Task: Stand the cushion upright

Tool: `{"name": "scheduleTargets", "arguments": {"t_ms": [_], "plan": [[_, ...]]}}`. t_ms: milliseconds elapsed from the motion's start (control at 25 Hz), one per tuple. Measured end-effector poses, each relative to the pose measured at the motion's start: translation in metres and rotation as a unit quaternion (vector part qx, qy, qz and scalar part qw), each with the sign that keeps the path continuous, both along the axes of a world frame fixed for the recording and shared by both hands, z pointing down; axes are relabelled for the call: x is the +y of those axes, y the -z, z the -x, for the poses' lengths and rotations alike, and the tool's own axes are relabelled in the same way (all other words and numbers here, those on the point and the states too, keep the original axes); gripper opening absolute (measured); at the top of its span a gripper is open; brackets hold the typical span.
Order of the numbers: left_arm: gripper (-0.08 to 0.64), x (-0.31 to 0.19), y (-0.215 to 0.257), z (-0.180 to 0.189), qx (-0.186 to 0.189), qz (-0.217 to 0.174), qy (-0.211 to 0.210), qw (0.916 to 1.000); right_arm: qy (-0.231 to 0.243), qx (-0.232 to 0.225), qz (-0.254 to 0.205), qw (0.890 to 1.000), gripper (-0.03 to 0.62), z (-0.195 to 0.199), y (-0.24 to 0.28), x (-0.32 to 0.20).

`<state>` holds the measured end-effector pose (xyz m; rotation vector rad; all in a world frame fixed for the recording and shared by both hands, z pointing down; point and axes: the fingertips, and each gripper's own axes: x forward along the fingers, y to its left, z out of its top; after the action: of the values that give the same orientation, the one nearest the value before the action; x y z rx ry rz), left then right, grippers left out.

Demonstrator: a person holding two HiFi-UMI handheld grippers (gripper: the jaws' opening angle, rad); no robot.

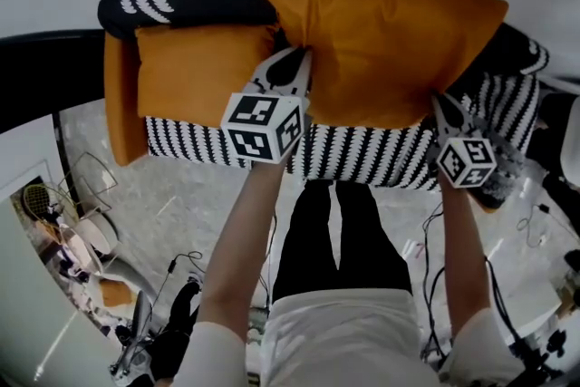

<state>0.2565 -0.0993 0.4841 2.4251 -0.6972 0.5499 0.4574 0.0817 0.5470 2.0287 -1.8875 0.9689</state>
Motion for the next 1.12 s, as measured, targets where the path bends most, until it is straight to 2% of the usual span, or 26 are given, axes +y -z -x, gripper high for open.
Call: {"name": "scheduleTargets", "arguments": {"t_ms": [200,440,520,760,920,1120], "plan": [[0.008,-0.017,-0.015,-0.023,-0.005,0.001,-0.010,0.9999,-0.020,0.005,0.012,1.000,0.040,-0.014,-0.013,-0.005],[0.023,-0.018,-0.059,-0.035,-0.030,0.026,-0.026,0.9989,-0.049,0.011,0.064,0.997,0.041,-0.032,-0.057,0.000],[0.023,-0.012,-0.065,-0.036,-0.026,0.033,-0.030,0.9987,-0.052,0.009,0.072,0.996,0.041,-0.037,-0.065,0.006],[0.041,-0.009,-0.067,-0.042,-0.016,0.036,-0.004,0.9992,-0.052,0.007,0.069,0.996,0.041,-0.048,-0.068,0.017],[0.038,-0.005,-0.068,-0.026,-0.032,0.040,-0.003,0.9987,-0.031,0.007,0.066,0.997,0.043,-0.037,-0.062,0.013],[0.037,0.032,-0.061,-0.011,-0.041,0.055,0.010,0.9976,-0.017,-0.006,0.053,0.998,0.043,-0.038,-0.044,0.030]]}}
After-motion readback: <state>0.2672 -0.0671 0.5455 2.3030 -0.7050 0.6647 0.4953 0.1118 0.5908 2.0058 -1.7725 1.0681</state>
